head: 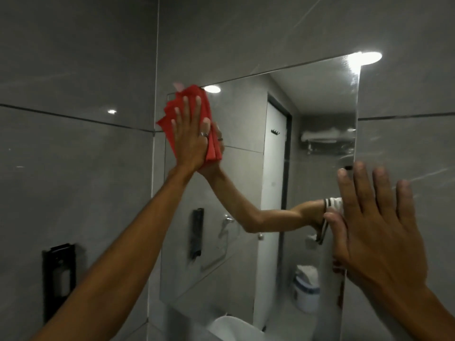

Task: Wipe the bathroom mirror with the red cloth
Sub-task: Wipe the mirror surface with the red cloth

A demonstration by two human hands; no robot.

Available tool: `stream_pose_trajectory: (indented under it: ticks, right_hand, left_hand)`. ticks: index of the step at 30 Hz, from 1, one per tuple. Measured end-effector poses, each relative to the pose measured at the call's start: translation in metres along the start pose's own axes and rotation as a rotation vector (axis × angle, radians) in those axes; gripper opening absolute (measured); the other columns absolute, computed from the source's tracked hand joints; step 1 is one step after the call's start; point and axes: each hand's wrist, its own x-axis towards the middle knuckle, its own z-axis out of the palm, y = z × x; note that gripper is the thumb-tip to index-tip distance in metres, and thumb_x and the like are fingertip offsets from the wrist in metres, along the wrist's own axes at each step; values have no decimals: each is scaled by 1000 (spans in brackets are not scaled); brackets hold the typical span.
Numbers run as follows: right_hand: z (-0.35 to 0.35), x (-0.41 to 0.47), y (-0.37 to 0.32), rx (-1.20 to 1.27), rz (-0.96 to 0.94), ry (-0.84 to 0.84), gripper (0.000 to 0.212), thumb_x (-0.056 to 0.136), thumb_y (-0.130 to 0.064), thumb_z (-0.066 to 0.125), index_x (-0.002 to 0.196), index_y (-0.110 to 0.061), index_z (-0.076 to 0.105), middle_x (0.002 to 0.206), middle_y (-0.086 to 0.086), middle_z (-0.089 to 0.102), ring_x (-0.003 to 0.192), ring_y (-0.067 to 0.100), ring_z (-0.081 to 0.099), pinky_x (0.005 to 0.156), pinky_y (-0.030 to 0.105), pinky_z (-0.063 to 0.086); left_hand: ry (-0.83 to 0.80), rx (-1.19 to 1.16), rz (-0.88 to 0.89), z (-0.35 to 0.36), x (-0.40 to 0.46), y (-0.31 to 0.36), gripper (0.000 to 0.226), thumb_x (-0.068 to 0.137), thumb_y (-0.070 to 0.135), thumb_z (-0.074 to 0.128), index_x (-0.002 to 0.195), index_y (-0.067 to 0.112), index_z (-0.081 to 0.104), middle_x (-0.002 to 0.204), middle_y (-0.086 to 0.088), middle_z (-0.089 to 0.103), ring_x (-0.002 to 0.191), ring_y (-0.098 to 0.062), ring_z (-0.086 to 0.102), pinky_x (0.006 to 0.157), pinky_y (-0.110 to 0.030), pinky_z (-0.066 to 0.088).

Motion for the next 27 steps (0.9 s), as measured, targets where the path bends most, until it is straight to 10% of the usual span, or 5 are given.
stream_pose_trajectory:
  ticks: [6, 14, 22, 27]
  right_hand:
    - [0, -16, -8, 25, 30, -12, 76, 107, -49, 33, 170, -10, 15, 178, 16, 9, 165, 37, 6, 134, 56, 4]
    - [6, -27, -12, 55, 67, -62, 78, 109, -55, 28, 171, -14, 5, 179, 14, 5, 165, 29, -8, 133, 59, 7]
    - [-3, -23, -13, -9, 78, -87, 76, 110, -55, 26, 170, -11, 9, 177, 17, 11, 163, 41, 12, 133, 54, -2]
    - [-8, -21, -16, -19, 67, -90, 78, 109, -58, 17, 169, -7, 16, 176, 19, 16, 163, 41, 15, 132, 56, 4]
  left_hand:
    - [-164, 31, 370, 6, -133, -70, 67, 107, 52, 22, 164, 18, 12, 172, -19, 10, 160, -39, 4, 126, -67, 3]
    - [2, -193, -421, 10, -309, -132, 76, 105, 52, 30, 160, 0, 17, 170, -10, 10, 159, -37, 9, 126, -66, 10]
    - [-180, -74, 96, 17, -391, -119, 67, 105, 57, 27, 164, 32, 7, 174, 10, -5, 161, -17, -1, 131, -38, 0]
    - [-11, -136, -339, 29, -392, -138, 74, 106, 53, 32, 162, 7, 19, 172, -7, 9, 160, -27, 8, 130, -54, 4]
